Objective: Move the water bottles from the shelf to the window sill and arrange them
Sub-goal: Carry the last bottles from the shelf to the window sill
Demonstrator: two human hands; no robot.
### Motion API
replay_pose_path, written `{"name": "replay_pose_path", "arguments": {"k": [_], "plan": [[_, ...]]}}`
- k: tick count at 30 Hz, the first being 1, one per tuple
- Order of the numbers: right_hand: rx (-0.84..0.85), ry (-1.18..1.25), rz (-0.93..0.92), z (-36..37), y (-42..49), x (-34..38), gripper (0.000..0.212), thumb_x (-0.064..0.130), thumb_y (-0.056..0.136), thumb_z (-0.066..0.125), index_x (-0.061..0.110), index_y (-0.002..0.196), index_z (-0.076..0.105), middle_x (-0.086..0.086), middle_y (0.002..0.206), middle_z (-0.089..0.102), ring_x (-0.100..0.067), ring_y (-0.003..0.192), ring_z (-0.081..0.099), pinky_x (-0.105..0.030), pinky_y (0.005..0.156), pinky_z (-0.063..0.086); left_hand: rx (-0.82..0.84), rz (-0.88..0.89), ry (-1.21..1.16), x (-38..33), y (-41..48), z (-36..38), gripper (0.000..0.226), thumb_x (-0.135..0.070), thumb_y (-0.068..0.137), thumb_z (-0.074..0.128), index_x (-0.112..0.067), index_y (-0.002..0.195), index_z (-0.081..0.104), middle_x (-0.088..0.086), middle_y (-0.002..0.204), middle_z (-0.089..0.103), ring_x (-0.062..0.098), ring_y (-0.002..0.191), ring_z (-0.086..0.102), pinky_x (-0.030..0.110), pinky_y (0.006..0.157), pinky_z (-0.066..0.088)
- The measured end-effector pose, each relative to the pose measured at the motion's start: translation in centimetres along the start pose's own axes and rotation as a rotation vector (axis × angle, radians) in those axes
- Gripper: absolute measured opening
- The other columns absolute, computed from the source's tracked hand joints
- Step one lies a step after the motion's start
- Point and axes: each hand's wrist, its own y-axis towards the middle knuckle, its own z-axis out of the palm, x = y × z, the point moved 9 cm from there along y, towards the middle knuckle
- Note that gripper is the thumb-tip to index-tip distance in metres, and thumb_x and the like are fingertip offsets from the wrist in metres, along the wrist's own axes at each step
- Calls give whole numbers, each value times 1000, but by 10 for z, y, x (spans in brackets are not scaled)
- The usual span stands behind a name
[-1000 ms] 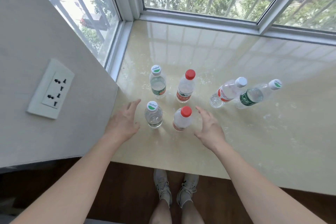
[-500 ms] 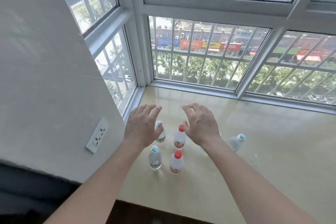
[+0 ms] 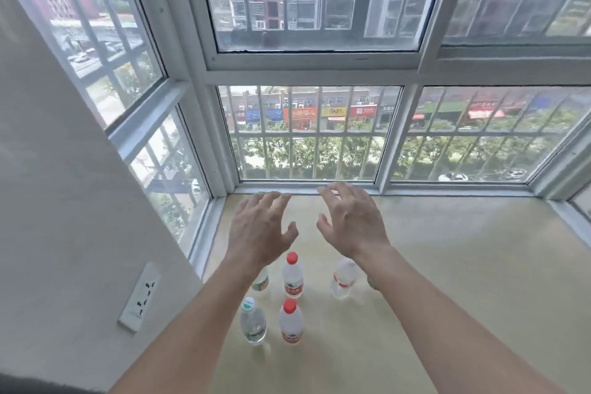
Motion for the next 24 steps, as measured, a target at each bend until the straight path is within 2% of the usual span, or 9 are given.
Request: {"name": "replay_pose_path", "arguments": {"k": [10, 16, 24], "plan": [[-51, -142, 426, -62, -103, -104, 47, 31, 80, 64, 15, 123, 63, -7, 116, 65, -31, 107, 59, -42, 98, 49, 70, 401, -170, -136, 11, 23, 59, -53, 85, 53, -25, 137, 52, -6, 134, 59, 22, 125, 51, 41, 102, 41], [-53, -264, 720, -105, -223, -146, 44, 29, 82, 57, 17, 124, 59, -5, 121, 61, -28, 111, 56, -41, 98, 46, 147, 673, -268, -237, -32, 36, 56, -49, 83, 58, -24, 133, 54, -5, 132, 61, 25, 123, 54, 42, 100, 41], [-87, -346, 1057, -152, -372, -172, 40, 28, 87, 57, 14, 124, 59, -8, 122, 60, -29, 114, 53, -41, 101, 42, 211, 991, -348, -363, -108, 35, 57, -48, 86, 57, -25, 138, 50, -3, 138, 57, 25, 130, 48, 41, 104, 37]]}}
